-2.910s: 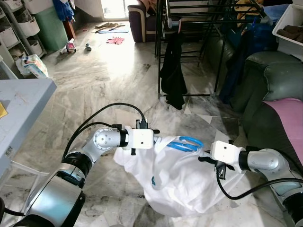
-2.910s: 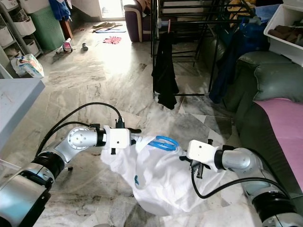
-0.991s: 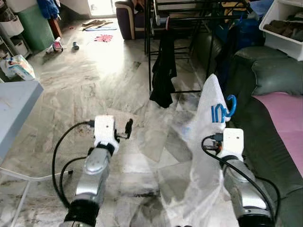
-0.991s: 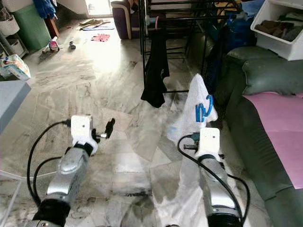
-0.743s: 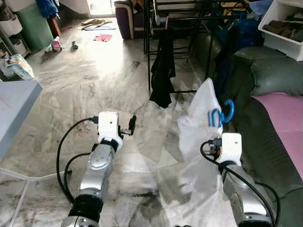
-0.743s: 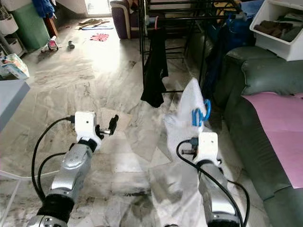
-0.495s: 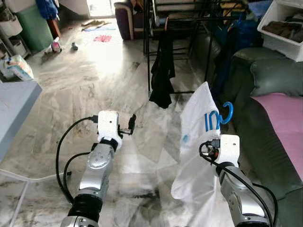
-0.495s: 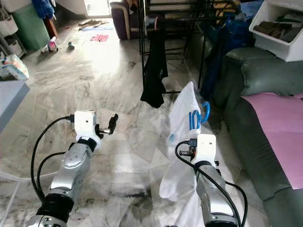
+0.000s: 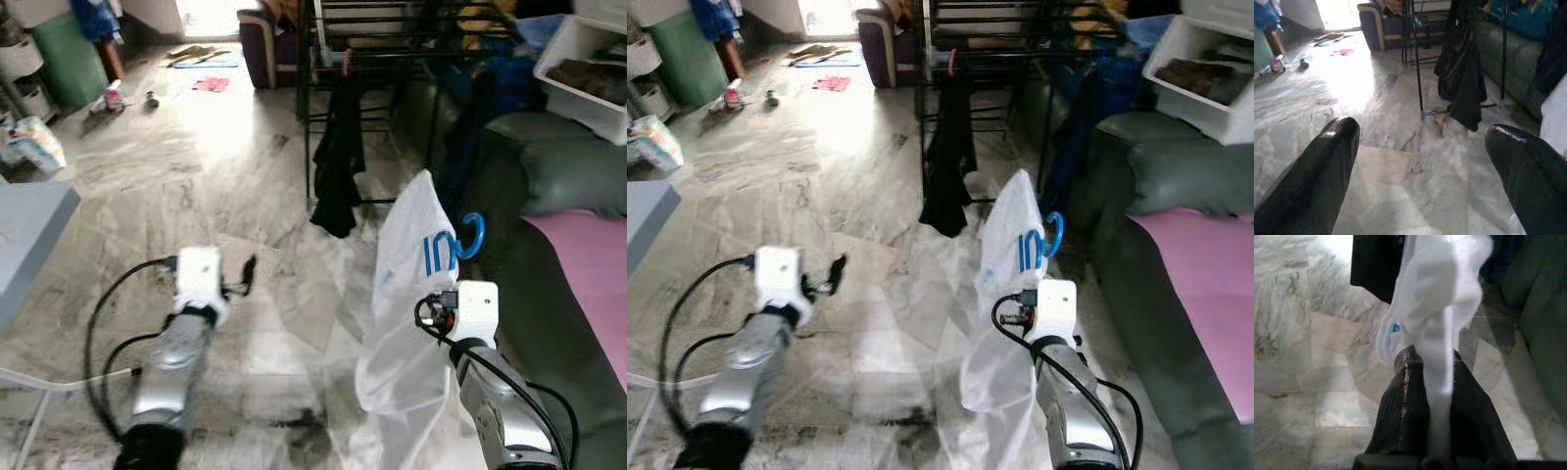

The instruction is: Hang hanger

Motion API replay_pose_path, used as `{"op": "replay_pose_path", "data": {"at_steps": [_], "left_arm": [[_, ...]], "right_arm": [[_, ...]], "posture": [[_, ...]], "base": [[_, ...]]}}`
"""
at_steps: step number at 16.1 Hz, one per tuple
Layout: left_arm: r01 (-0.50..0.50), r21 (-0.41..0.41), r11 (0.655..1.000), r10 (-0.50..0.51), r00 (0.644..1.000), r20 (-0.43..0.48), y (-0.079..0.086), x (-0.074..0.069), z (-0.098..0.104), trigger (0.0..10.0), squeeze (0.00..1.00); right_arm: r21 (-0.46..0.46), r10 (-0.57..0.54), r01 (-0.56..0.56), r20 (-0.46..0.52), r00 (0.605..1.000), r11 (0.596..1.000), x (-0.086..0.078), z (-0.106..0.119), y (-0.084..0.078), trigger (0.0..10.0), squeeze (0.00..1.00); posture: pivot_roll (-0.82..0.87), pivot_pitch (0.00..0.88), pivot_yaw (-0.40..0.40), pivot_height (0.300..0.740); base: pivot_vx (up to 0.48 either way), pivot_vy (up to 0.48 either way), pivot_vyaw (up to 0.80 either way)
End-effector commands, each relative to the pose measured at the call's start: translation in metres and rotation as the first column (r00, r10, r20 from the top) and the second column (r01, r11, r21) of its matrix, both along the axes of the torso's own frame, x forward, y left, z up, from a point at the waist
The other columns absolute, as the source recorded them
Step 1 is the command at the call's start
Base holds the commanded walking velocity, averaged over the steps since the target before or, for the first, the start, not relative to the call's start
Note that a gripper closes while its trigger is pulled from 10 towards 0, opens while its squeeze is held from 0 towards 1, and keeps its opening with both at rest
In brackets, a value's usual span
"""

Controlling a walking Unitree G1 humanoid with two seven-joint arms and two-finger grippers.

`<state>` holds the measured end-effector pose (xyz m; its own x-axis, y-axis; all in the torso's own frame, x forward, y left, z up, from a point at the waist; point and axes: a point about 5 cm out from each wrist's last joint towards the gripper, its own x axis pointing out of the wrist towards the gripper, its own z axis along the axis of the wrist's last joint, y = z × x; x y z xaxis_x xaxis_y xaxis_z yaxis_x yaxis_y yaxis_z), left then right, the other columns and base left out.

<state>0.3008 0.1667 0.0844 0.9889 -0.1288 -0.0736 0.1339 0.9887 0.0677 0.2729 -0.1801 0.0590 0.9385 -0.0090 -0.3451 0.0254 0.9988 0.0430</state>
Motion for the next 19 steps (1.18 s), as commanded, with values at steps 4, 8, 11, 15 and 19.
{"op": "replay_pose_path", "data": {"at_steps": [4, 8, 11, 15, 19], "left_arm": [[0.08, 0.057, 0.995, -0.079, 0.997, -0.025, 0.007, -0.013, 0.0, 10.0, 0.0], [-0.062, -0.019, 0.998, 0.061, 0.998, -0.011, 0.004, -0.019, -0.004, 10.0, 0.0], [-0.13, -0.013, 0.991, 0.13, 0.992, 0.0, 0.007, -0.02, -0.007, 10.0, 0.0], [-0.169, -0.025, 0.985, 0.169, 0.986, -0.013, 0.013, -0.019, -0.01, 10.0, 0.0], [-0.158, -0.042, 0.987, 0.157, 0.987, -0.022, 0.003, -0.02, -0.014, 10.0, 0.0]], "right_arm": [[-0.015, 0.031, -0.03, 0.044, 0.999, 0.999, 0.002, 0.005, 0.003, 10.0, 0.0], [-0.02, 0.032, -0.03, 0.067, 0.997, 0.999, 0.005, 0.007, 0.009, 10.0, 0.0], [-0.031, 0.038, -0.036, 0.065, 0.997, 0.999, 0.007, 0.004, 0.008, 10.0, 0.0], [-0.049, 0.026, -0.024, 0.055, 0.998, 0.999, 0.007, -0.001, 0.002, 10.0, 0.0], [-0.051, 0.011, -0.009, 0.037, 0.999, 0.999, 0.002, -0.007, -0.002, 10.0, 0.0]], "posture": [[-0.01, 0.0, -0.025, 0.74], [-0.01, 0.0, -0.009, 0.74], [0.0, 0.0, -0.004, 0.74], [-0.01, 0.0, -0.004, 0.74], [-0.02, 0.0, -0.007, 0.74]], "base": [[0.319, 0.0, 0.0], [0.281, 0.0, 0.0], [0.287, 0.0, 0.0], [0.277, 0.0, 0.0], [0.35, 0.0, 0.0]]}}
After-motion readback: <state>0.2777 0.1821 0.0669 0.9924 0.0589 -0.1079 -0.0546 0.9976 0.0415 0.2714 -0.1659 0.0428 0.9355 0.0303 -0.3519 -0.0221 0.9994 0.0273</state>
